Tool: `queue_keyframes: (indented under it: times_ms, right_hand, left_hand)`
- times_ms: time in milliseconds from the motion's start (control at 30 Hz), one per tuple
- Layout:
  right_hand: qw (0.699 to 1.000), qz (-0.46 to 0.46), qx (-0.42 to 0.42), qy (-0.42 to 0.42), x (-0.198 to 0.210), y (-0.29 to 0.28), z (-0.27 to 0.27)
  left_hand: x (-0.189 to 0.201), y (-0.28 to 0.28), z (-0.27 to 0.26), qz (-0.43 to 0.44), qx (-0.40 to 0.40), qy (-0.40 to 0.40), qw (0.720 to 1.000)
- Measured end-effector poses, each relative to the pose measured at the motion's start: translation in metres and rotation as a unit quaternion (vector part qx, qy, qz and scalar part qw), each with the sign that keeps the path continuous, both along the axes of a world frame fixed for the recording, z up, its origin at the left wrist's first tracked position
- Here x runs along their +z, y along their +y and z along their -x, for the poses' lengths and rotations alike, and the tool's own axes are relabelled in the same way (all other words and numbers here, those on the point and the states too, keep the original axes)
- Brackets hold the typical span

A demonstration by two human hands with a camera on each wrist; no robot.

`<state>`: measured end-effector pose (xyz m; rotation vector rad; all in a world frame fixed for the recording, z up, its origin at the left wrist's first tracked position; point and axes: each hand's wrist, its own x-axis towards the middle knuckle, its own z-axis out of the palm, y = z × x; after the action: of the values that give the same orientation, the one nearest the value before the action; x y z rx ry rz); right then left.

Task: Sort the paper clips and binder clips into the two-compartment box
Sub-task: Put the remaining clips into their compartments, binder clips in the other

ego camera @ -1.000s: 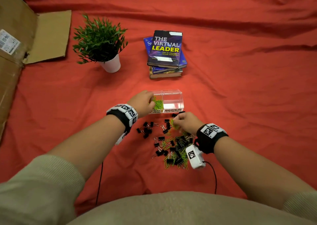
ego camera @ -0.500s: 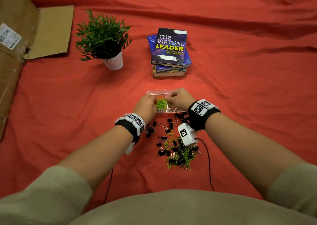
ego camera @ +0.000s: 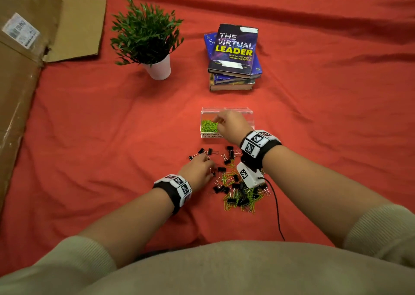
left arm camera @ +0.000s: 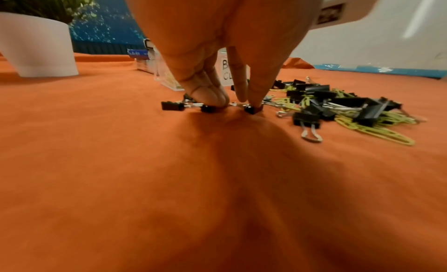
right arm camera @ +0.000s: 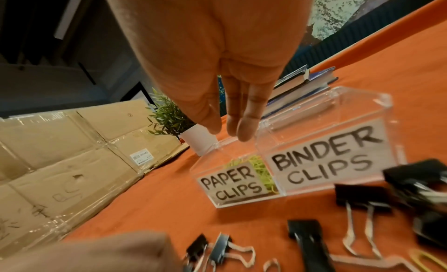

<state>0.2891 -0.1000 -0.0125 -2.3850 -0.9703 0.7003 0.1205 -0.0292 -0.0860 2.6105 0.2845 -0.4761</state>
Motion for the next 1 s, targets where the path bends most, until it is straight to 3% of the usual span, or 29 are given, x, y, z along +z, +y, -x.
queue_keyframes:
  times_ms: [100,267,433,533,667,867,1000]
  right_hand:
    - [0.999,0.021,0.023,0.012,-0.006,-0.031,0.012]
    - [0.981,0.163,0.098,0.030,-0.039,-0.075,0.033]
    - [0.989,0.129,0.077,0.002,-0.047,-0.089,0.038]
    - [0.991,0.121,0.050,-0.004,-0.049,-0.095,0.033]
    - [0.990,0.113,0.077,-0.033,-0.055,-0.095,0.035]
    - [0.974,0.137,0.146,-0.110,-0.055,-0.092,0.043]
    - [0.979,0.142,0.116,-0.084,-0.055,-0.094,0.044]
  left_hand:
    - [0.006,0.009,-0.004,-0.025,0.025,-0.016,0.999]
    - [0.013,0.002,-0.011,-0.026,0.008,-0.039,0.999]
    - [0.011,-0.016,-0.013,-0.026,-0.074,-0.021,0.997]
    - [0.012,-0.010,-0.011,-0.054,-0.048,-0.023,0.997]
    - [0.015,-0.002,-0.007,-0.077,-0.007,-0.027,0.997]
    - [0.018,-0.030,-0.007,-0.045,-0.088,-0.041,0.994]
    - [0.011,-0.046,-0.009,-0.028,-0.035,-0.012,0.999]
